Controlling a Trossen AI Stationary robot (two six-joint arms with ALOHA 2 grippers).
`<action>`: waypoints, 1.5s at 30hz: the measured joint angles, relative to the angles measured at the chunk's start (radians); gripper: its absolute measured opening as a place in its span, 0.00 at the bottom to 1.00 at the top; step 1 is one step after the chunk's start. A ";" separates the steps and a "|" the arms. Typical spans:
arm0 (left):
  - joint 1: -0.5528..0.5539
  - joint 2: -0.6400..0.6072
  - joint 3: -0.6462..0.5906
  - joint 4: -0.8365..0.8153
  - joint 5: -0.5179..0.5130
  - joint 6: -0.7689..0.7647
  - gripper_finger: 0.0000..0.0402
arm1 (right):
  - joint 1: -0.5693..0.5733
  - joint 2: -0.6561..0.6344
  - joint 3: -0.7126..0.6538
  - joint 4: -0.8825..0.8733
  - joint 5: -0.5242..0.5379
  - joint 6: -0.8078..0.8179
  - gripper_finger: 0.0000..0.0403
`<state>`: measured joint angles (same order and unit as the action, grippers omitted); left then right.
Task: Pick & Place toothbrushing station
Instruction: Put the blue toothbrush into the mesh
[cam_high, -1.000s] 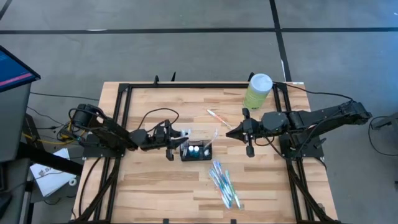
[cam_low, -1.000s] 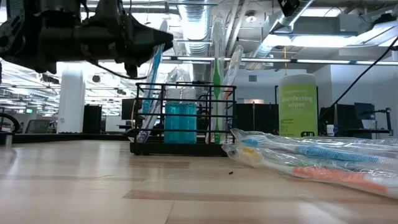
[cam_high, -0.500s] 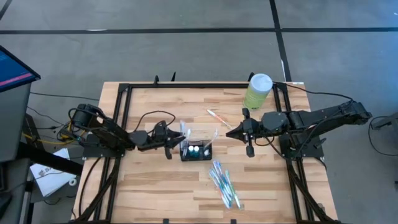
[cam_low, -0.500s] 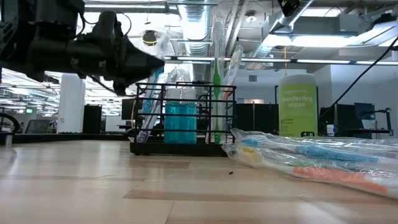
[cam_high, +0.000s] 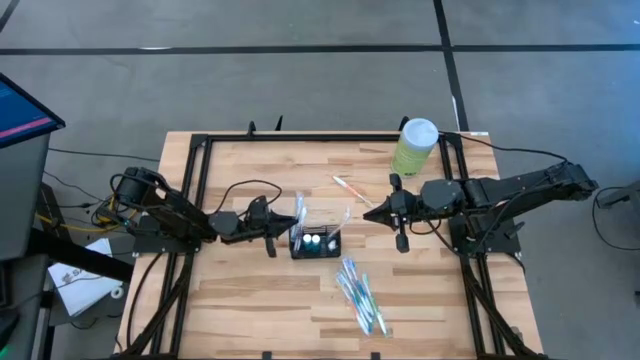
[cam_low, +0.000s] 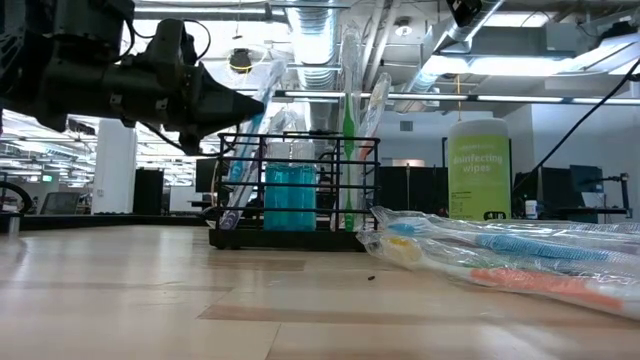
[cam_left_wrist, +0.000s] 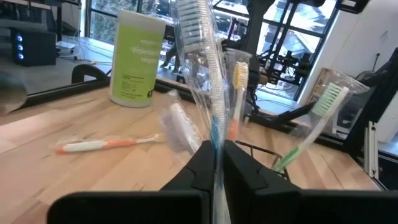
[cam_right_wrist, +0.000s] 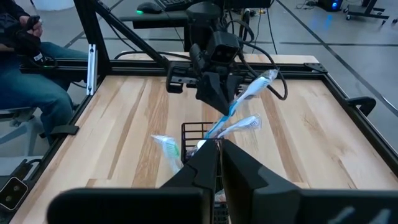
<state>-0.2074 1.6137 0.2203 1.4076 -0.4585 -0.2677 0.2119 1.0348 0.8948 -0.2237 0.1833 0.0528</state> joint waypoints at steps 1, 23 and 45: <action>-0.008 0.000 0.000 -0.011 -0.009 -0.003 0.01 | 0.000 0.000 0.000 0.000 0.000 0.000 0.04; -0.138 0.000 0.001 -0.160 -0.207 -0.081 0.01 | 0.001 0.000 0.000 0.000 0.000 0.000 0.03; -0.149 -0.064 -0.002 -0.238 -0.225 -0.073 0.29 | -0.073 0.120 0.000 -0.021 0.001 -0.005 0.03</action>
<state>-0.3569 1.5496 0.2180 1.1694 -0.6830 -0.3402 0.1391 1.1544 0.8952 -0.2452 0.1845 0.0473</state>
